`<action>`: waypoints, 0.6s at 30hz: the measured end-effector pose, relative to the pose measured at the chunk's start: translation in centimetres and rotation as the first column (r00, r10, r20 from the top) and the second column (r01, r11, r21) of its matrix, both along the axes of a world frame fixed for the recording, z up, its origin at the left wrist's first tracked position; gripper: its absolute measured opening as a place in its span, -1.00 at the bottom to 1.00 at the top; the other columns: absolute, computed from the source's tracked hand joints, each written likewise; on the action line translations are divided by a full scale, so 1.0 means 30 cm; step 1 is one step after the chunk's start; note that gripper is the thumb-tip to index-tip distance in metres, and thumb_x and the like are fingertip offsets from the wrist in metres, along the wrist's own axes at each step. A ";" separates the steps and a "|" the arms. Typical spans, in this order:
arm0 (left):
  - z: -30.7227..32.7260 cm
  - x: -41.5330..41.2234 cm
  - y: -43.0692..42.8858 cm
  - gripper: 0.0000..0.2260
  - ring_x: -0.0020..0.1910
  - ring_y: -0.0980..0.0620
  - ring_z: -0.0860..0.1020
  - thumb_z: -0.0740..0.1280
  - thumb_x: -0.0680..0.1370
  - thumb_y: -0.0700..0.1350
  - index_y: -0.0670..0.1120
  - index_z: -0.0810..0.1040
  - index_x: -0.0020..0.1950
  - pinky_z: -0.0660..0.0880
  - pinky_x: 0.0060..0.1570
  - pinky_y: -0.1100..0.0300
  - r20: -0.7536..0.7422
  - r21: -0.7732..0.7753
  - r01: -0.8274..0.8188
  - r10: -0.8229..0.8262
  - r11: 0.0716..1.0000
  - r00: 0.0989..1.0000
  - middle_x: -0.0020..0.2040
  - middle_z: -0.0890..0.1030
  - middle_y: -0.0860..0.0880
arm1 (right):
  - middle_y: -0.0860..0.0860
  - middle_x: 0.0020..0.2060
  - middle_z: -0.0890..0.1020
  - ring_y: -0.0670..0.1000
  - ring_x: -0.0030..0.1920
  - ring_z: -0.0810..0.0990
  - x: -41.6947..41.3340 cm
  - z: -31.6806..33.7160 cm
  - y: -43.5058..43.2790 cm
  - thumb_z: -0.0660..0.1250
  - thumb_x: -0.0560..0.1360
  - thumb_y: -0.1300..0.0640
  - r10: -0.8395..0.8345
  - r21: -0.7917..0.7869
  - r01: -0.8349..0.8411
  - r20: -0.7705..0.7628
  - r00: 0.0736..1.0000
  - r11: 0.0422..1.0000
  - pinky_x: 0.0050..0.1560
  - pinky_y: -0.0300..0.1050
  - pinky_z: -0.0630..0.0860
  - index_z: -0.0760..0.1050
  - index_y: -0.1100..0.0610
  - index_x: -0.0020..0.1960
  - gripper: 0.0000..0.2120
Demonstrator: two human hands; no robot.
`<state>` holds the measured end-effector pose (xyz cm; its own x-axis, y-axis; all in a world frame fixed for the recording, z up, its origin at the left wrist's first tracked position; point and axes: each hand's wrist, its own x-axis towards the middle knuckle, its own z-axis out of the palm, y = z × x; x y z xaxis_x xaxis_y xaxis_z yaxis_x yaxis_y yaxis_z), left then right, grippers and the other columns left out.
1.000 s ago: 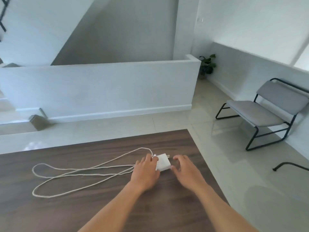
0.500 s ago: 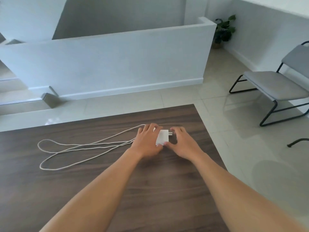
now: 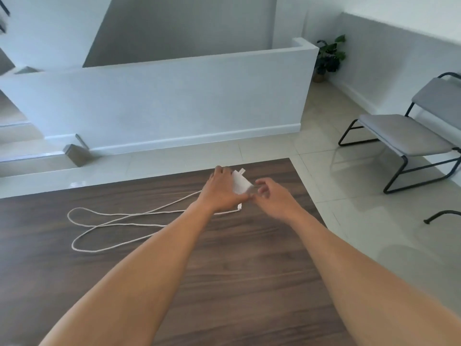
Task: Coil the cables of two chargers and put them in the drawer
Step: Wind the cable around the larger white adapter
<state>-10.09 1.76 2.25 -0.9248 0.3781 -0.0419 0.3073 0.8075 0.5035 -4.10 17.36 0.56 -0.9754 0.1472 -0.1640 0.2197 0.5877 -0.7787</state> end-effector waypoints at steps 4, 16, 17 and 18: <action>0.149 -0.011 -0.077 -0.38 -0.01 -0.04 0.50 0.53 0.35 0.13 -0.16 0.31 0.18 0.42 -0.15 0.14 0.149 0.350 -0.164 0.117 0.923 0.982 0.08 0.50 -0.07 | -0.01 0.06 0.61 -0.03 0.02 0.55 -0.019 0.129 -0.127 0.23 0.53 0.12 -0.023 -0.258 0.019 -0.011 1.000 0.966 0.01 -0.14 0.44 0.52 0.04 0.20 -0.73; 0.596 -0.021 -0.386 -0.50 -0.18 0.02 0.44 0.23 0.57 0.22 -0.20 0.37 0.22 0.39 -0.18 0.14 0.142 0.731 -0.159 0.081 0.663 0.987 -0.03 0.47 -0.05 | 0.00 -0.28 0.64 0.01 -0.12 0.65 0.015 0.454 -0.536 0.19 0.62 0.05 0.153 -0.528 -0.258 -0.235 0.960 0.809 0.13 0.05 0.50 0.58 0.09 -0.03 -0.78; 0.624 -0.014 -0.408 -0.55 -0.20 0.02 0.42 0.22 0.59 0.18 -0.18 0.35 0.21 0.39 -0.17 0.13 0.150 0.731 -0.163 0.077 0.663 0.986 -0.03 0.45 -0.05 | 0.02 -0.32 0.60 0.03 -0.21 0.63 0.023 0.466 -0.561 0.16 0.63 0.07 0.158 -0.537 -0.278 -0.259 0.953 0.797 0.06 0.06 0.53 0.57 0.12 -0.05 -0.76; 0.652 -0.005 -0.428 -0.61 -0.24 0.01 0.40 0.20 0.61 0.15 -0.17 0.35 0.18 0.38 -0.18 0.13 0.160 0.743 -0.164 0.065 0.649 0.985 -0.03 0.44 -0.06 | 0.03 -0.34 0.55 0.04 -0.28 0.60 0.029 0.477 -0.582 0.14 0.65 0.07 0.153 -0.546 -0.287 -0.277 0.949 0.787 0.00 0.04 0.55 0.56 0.14 -0.06 -0.73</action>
